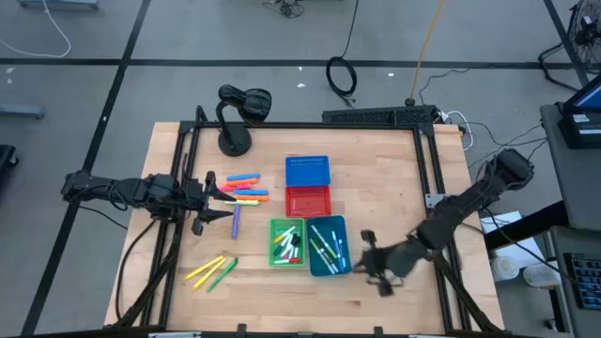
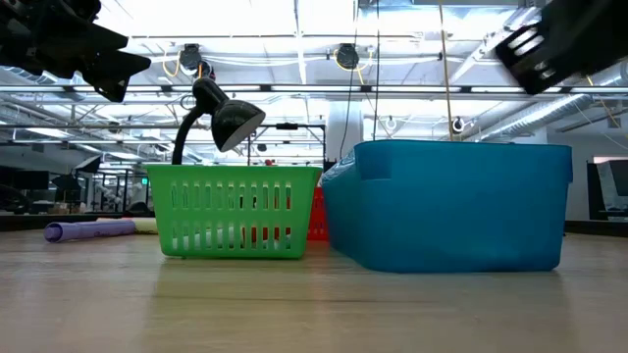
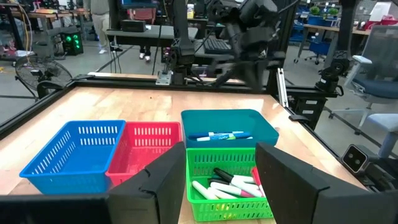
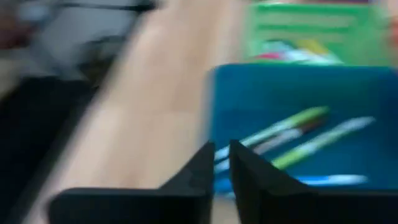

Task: Pick & Place Markers
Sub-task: Adjust the dark blue bin

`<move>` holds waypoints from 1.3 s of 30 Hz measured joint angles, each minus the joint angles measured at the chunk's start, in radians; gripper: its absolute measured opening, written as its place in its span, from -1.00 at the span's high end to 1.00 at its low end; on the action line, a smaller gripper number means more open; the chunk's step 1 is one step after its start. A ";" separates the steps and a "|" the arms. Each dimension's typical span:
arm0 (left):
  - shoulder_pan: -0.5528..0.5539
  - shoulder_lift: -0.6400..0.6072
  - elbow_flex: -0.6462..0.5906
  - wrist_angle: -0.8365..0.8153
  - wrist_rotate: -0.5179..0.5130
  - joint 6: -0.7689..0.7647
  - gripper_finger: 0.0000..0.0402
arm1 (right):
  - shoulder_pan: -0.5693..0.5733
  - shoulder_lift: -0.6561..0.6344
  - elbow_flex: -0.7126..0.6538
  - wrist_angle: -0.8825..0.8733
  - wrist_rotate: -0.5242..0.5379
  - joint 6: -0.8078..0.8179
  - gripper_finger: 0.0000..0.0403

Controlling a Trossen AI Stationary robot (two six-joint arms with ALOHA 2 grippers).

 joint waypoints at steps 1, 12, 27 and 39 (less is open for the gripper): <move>0.000 0.000 0.000 0.000 0.000 0.000 0.01 | 0.027 -0.013 -0.001 0.000 -0.004 0.003 0.94; 0.000 0.000 0.000 0.000 0.000 0.000 0.01 | 0.117 0.042 -0.222 0.030 0.159 0.199 1.00; 0.000 0.000 0.000 0.000 0.000 0.000 0.01 | -0.016 0.198 -0.336 0.430 0.107 0.134 1.00; 0.000 0.000 0.000 0.000 0.000 0.000 0.01 | -0.060 0.251 -0.336 0.601 0.055 0.088 1.00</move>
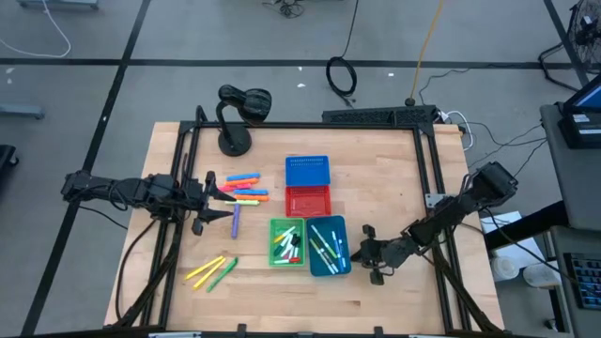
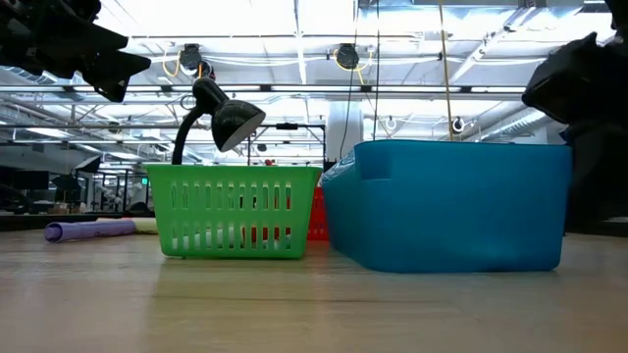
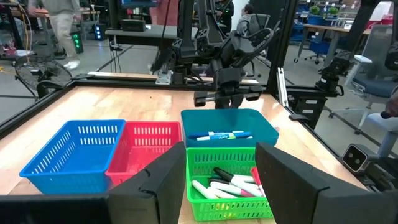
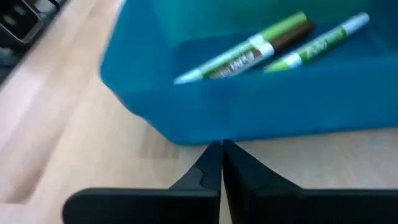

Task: Pick & Place Markers
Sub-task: Adjust the dark blue bin

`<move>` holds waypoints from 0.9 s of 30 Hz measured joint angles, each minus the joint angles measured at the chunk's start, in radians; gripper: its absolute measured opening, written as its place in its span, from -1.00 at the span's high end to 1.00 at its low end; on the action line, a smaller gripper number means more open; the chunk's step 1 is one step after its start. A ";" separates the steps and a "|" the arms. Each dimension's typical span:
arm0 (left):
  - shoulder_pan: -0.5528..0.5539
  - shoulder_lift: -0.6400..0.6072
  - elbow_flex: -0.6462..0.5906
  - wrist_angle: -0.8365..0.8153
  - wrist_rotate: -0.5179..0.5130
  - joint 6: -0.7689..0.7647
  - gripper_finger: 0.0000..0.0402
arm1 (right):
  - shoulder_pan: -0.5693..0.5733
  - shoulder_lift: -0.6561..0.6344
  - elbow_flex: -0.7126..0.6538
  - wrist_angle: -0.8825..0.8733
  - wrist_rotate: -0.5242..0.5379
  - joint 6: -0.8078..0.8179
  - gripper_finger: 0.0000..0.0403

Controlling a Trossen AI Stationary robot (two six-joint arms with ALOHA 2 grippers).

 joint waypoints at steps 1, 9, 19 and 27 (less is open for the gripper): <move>0.000 0.000 0.000 0.000 0.000 0.000 0.01 | -0.001 -0.001 0.000 0.002 0.001 -0.002 1.00; 0.000 0.000 0.000 0.000 0.000 0.000 0.01 | -0.015 0.001 0.000 0.029 0.027 -0.010 1.00; 0.000 0.000 0.000 0.000 0.000 0.000 0.01 | -0.028 0.000 0.000 0.048 0.022 0.004 1.00; 0.000 0.000 0.000 0.000 0.000 0.000 0.01 | -0.029 0.000 0.000 0.059 0.021 0.018 1.00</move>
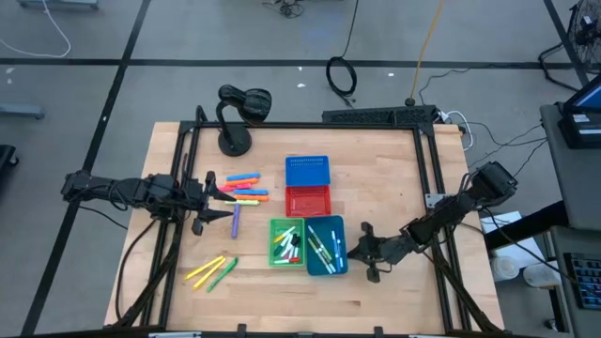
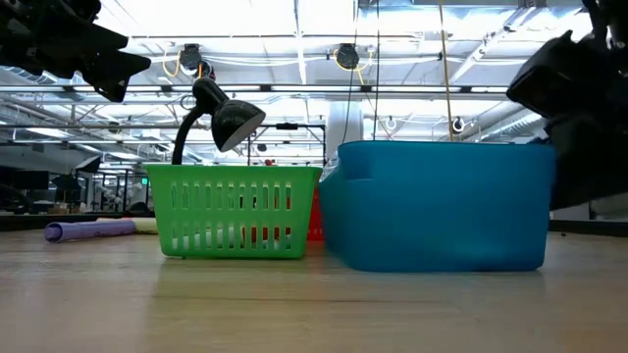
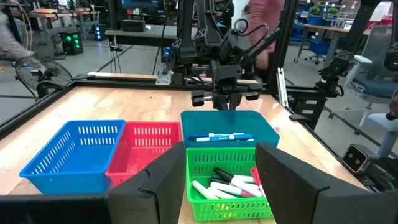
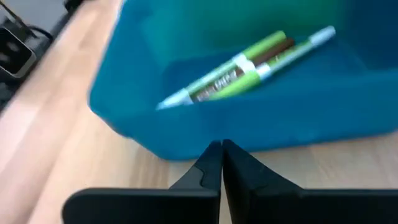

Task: Pick & Place Markers
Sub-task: Adjust the dark blue bin

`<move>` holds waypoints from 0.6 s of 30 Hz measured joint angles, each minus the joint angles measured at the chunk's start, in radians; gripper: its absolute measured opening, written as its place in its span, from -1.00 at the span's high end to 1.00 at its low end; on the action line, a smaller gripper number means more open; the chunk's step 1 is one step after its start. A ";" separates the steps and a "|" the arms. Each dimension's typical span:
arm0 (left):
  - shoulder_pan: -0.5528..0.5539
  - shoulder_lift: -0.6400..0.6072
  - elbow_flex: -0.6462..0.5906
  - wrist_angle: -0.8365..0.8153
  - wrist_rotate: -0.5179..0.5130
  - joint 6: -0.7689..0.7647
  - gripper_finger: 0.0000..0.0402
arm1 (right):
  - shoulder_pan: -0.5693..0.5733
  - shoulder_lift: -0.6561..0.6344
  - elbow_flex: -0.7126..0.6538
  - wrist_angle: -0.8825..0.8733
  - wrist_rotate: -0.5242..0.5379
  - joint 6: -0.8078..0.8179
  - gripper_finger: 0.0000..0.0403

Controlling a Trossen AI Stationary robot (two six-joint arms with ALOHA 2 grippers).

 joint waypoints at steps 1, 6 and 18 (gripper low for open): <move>0.000 0.000 0.000 0.000 0.000 0.000 0.01 | 0.000 0.000 0.000 0.013 -0.008 -0.006 1.00; 0.000 0.000 0.000 0.000 0.000 0.000 0.01 | 0.000 0.000 0.000 -0.014 -0.078 -0.002 1.00; 0.000 0.000 0.000 0.000 0.000 0.000 0.01 | -0.009 0.000 0.001 0.029 -0.075 -0.040 1.00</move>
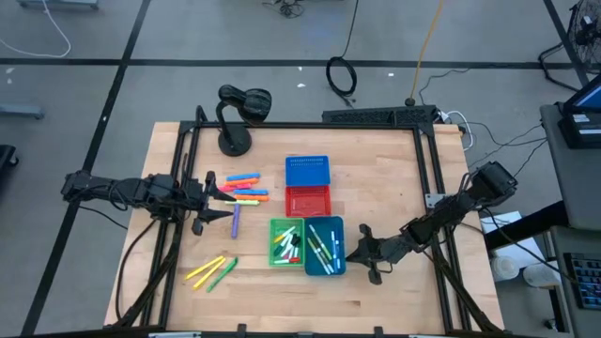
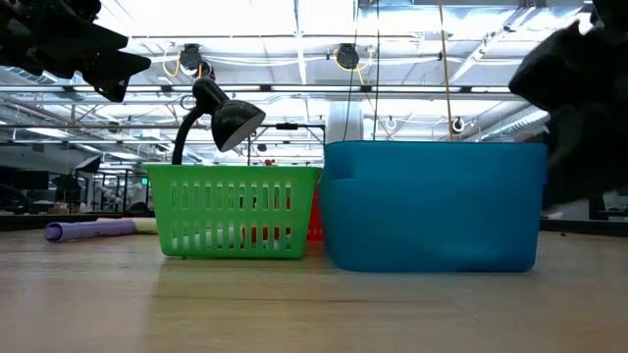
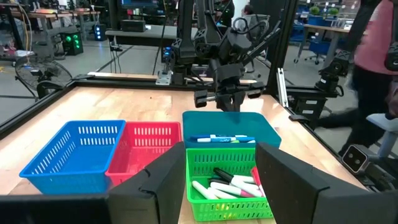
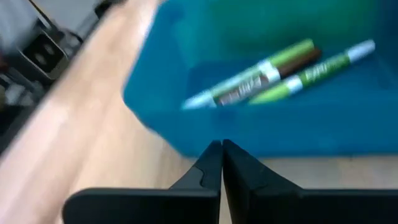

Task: Pick & Place Markers
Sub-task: Adjust the dark blue bin, then put the left yellow pen into the red bin

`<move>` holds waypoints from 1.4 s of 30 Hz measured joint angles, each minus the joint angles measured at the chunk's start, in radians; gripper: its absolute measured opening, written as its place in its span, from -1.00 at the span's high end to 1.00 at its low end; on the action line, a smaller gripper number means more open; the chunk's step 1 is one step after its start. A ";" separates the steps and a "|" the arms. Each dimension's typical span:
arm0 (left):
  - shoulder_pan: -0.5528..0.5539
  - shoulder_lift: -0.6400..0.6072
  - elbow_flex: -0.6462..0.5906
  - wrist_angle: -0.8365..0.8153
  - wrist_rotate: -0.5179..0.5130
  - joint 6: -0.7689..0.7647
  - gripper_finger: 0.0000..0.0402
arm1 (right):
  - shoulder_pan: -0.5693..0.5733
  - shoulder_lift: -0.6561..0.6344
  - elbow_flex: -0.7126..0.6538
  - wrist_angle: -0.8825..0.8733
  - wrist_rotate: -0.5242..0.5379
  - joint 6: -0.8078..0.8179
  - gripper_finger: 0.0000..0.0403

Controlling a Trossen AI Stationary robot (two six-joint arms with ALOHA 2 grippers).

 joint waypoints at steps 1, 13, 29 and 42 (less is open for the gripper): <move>0.000 0.000 0.000 0.000 0.000 0.000 0.01 | 0.000 0.000 0.000 -0.021 0.001 0.009 1.00; 0.000 0.000 0.000 0.000 0.000 0.000 0.01 | -0.008 0.000 0.000 -0.018 -0.002 -0.005 1.00; 0.000 0.000 0.000 0.000 0.000 0.000 0.01 | -0.006 -0.227 -0.002 -0.418 0.034 0.046 1.00; 0.000 0.000 0.000 0.015 -0.007 0.082 0.01 | -0.021 -0.579 -0.181 -0.052 0.340 -0.354 1.00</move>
